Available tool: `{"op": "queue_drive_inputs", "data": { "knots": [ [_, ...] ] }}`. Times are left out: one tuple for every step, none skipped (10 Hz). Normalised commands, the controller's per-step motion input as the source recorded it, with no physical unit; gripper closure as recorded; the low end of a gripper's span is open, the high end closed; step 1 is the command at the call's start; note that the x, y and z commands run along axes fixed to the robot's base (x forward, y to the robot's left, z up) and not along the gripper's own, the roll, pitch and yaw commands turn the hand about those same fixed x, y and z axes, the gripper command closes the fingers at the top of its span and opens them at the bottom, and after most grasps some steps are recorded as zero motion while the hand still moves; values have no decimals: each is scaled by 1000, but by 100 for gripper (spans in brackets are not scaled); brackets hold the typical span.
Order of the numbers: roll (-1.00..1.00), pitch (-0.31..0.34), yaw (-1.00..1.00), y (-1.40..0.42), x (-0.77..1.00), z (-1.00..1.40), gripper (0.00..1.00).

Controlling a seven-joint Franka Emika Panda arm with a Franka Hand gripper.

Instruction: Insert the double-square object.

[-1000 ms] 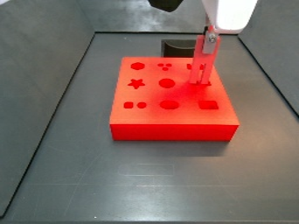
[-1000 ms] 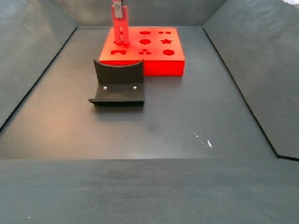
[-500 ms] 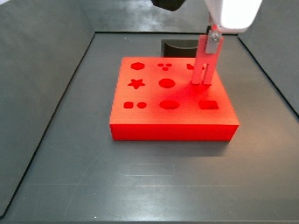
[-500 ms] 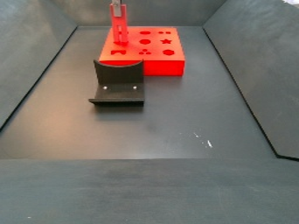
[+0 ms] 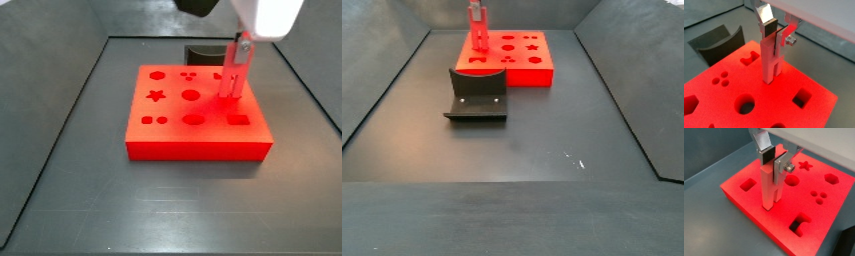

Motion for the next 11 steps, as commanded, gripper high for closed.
{"op": "queue_drive_inputs", "data": {
  "knots": [
    [110, 20, 57, 0, -197, 0, 100],
    [96, 34, 31, 0, 0, -77, 100],
    [96, 6, 214, 0, 114, -300, 100],
    [80, 49, 194, 0, 329, -486, 100],
    [79, 29, 69, 0, 283, -654, 100],
    [80, 39, 0, 0, 271, -726, 100],
    [104, 43, 0, 0, 191, -700, 100],
    [139, 39, 0, 0, 0, -614, 100],
    [113, 23, -29, 0, 0, -466, 100],
    [100, 0, 0, 0, -29, -77, 100],
    [0, 0, 0, 0, 0, 0, 100]
  ]
}}
